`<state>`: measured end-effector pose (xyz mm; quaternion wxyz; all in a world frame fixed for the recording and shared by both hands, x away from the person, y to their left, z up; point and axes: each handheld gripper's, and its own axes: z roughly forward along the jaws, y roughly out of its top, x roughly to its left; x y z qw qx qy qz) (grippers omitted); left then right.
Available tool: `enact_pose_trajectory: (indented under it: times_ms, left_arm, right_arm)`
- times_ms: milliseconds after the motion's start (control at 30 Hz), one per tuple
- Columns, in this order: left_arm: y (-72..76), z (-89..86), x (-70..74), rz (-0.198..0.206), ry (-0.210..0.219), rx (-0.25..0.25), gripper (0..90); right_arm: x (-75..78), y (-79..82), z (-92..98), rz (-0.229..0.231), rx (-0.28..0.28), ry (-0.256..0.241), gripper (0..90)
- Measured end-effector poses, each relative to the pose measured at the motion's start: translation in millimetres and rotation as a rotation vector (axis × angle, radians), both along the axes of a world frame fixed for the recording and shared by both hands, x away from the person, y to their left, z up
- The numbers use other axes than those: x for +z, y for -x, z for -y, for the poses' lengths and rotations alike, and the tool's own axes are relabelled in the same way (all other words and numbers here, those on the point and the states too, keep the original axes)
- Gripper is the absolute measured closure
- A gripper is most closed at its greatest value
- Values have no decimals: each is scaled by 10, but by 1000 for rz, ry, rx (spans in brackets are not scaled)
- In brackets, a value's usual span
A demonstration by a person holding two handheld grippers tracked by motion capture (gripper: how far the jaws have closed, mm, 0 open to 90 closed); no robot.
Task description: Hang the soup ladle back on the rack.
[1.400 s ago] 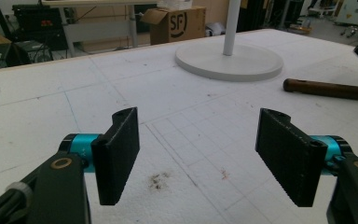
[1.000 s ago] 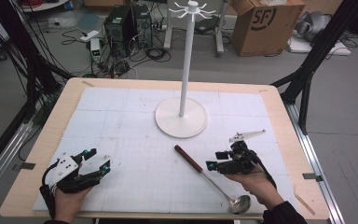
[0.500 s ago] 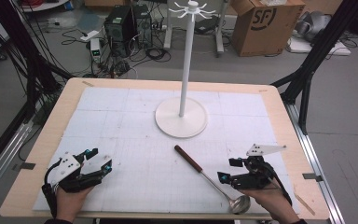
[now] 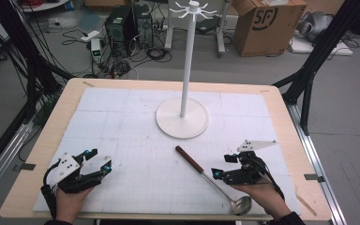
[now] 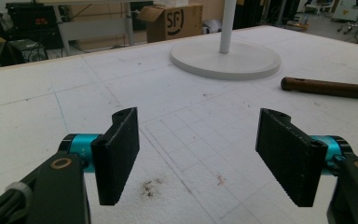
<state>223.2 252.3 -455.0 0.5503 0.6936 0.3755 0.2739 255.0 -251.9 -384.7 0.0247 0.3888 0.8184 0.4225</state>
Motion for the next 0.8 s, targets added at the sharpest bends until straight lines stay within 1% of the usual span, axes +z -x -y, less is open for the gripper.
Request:
enact_pose_trajectory:
  times_ms: [133,267,300,333,367,400,533,567,600,633,667,800]
  left_arm:
    - [6,-6,5,3,-2,1,308]
    - [17,-12,9,6,5,4,309]
    - [16,-17,9,7,4,6,309]
    - [13,-14,6,5,3,6,309]
    - [11,-14,5,4,0,5,309]
    - [12,-16,7,4,1,6,308]
    - [23,-29,8,8,7,10,309]
    - [16,-30,4,5,8,11,309]
    - [10,-29,2,3,7,11,309]
    - [8,-27,2,3,7,10,309]
    - [6,-27,4,4,8,10,309]
    - [7,-23,5,7,13,2,309]
  right_arm:
    - [13,-107,-147,-13,21,40,190]
    - [-10,-214,-307,-29,43,84,194]
    - [-21,-236,-345,-37,46,94,201]
    - [-37,-259,-385,-42,48,107,238]
    - [-60,-286,-432,-51,44,126,278]
    - [-77,-302,-461,-54,42,136,295]
    - [-172,-370,-591,-85,43,188,301]
    - [-193,-386,-616,-88,36,205,308]
    - [-216,-406,-643,-106,18,217,331]
    - [-237,-425,-662,-118,14,227,340]
    - [-256,-443,-673,-115,20,239,348]
    - [-344,-483,-749,-152,17,282,372]
